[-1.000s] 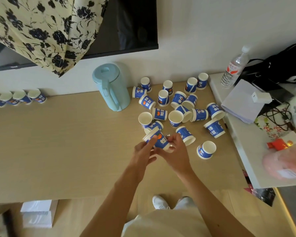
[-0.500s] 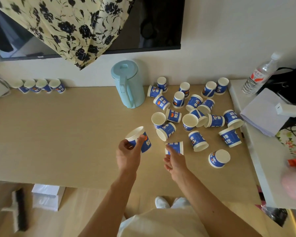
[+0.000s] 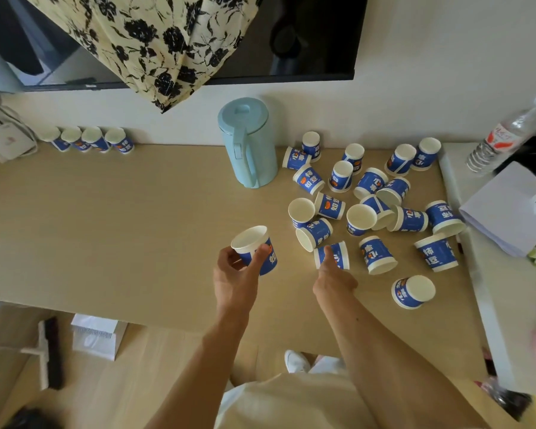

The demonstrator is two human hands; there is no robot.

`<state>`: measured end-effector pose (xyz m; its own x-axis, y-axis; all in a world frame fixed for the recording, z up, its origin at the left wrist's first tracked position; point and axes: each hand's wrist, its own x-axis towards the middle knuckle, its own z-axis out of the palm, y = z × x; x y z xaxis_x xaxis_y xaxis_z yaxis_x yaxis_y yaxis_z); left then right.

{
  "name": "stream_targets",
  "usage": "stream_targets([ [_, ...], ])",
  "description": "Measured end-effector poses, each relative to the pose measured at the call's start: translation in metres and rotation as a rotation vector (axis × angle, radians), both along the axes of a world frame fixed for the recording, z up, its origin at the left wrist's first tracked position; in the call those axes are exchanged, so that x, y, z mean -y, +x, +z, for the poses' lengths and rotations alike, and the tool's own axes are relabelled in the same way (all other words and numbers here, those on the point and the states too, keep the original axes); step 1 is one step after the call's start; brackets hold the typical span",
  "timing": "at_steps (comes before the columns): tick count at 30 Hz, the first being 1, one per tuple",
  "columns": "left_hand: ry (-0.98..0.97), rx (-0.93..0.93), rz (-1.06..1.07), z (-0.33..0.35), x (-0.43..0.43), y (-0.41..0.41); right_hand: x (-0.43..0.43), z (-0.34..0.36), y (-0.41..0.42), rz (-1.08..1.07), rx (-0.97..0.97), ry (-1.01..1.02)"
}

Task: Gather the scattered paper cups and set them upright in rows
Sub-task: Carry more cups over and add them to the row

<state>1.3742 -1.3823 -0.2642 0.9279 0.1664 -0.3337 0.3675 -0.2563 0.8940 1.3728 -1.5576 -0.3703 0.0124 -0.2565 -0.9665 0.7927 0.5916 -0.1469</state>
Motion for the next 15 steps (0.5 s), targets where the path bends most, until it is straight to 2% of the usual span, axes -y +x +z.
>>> stream_targets([
  [2,-0.003,0.005,-0.004,-0.001,-0.001,0.001,-0.002,-0.003,0.001,0.267,-0.107,-0.08],
  [4,-0.02,0.013,-0.009,-0.001,-0.003,0.001,0.0,-0.007,0.0,1.09,-0.497,-0.368],
  [5,-0.029,0.019,-0.01,-0.001,-0.004,0.001,-0.002,-0.012,-0.004,1.246,-0.434,-0.397],
  [6,-0.035,0.025,-0.009,0.0,-0.005,0.001,-0.001,-0.016,-0.003,1.217,-0.384,-0.339],
  [10,-0.073,0.058,-0.002,-0.005,-0.015,0.004,-0.001,-0.017,-0.001,1.222,-0.552,-0.343],
  [15,-0.106,0.08,0.022,-0.007,-0.032,0.012,-0.021,-0.015,-0.009,1.13,-0.644,-0.717],
])
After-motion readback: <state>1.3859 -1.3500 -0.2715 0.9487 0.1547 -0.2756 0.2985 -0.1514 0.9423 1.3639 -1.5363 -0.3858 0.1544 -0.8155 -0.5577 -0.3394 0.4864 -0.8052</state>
